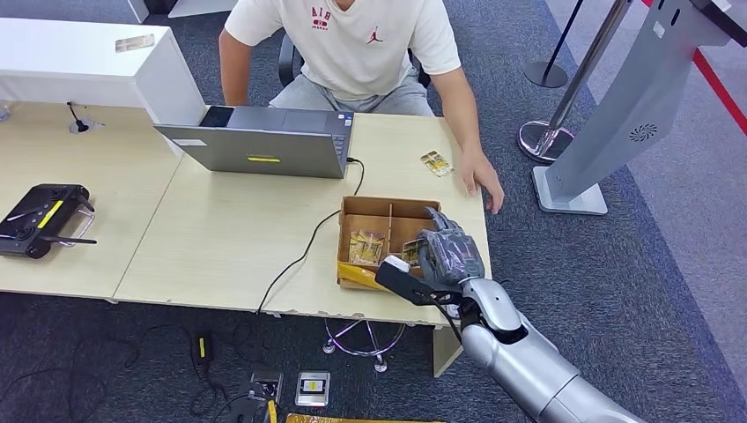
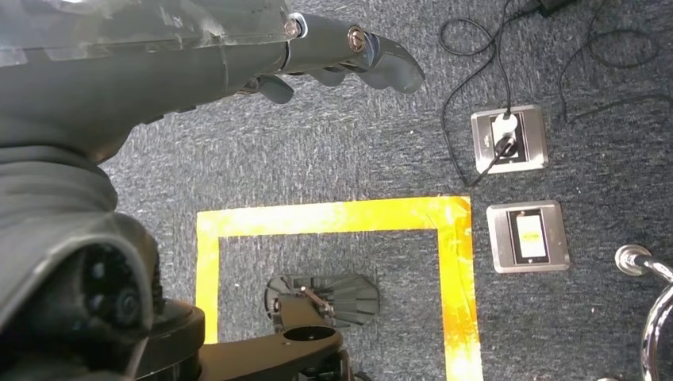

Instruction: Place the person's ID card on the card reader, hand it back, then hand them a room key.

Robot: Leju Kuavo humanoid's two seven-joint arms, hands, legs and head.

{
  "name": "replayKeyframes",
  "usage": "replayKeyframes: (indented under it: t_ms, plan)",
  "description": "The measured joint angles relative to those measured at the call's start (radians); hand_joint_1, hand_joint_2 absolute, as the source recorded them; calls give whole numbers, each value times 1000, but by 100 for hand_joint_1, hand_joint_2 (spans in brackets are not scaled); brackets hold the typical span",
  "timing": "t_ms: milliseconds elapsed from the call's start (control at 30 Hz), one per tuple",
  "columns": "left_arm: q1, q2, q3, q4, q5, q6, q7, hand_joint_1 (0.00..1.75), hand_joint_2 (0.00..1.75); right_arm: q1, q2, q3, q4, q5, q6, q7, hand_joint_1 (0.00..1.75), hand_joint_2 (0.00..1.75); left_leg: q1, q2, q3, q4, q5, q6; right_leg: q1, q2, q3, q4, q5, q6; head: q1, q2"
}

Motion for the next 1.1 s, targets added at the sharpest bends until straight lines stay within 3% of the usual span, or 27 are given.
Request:
replayKeyframes:
  t_ms: [433,767,1100]
  plan:
    - [1,0,10,3,-46,0,10,0,0,-67,-29,-53,-104,47,-112,70,175,175,0,0,0,1,0,0,0,0,0,0,0,0,0,0]
    - [-3,-1,9,3,-62,-2,44,0,0,-135,-70,-117,-194,71,-58,100,175,175,0,0,0,1,0,0,0,1,0,0,1,0,0,0]
    - [-12,-6,7,2,-72,-1,79,0,0,-210,-58,-117,-108,35,4,41,175,175,0,0,-1,1,0,0,0,0,0,1,1,0,0,0]
